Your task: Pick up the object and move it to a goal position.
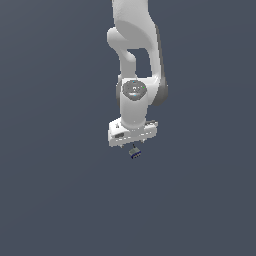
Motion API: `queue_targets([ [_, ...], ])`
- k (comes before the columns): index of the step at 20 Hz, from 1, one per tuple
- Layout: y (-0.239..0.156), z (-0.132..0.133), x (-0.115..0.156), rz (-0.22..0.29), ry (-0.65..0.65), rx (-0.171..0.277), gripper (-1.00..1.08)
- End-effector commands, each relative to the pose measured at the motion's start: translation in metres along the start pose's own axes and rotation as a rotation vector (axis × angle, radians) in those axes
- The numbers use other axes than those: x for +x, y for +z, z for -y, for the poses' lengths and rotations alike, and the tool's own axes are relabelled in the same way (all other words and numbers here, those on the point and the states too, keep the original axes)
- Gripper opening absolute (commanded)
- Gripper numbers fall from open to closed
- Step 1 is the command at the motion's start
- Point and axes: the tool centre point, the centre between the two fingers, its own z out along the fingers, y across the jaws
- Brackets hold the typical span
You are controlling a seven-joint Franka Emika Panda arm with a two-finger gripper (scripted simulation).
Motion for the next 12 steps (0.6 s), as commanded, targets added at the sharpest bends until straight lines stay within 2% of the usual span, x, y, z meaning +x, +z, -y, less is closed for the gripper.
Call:
queue_targets([
  [1, 0.013, 0.003, -0.003, 0.000, -0.066, -0.003, 1.00],
  [12, 0.044, 0.012, -0.012, 0.000, -0.222, -0.006, 1.00],
])
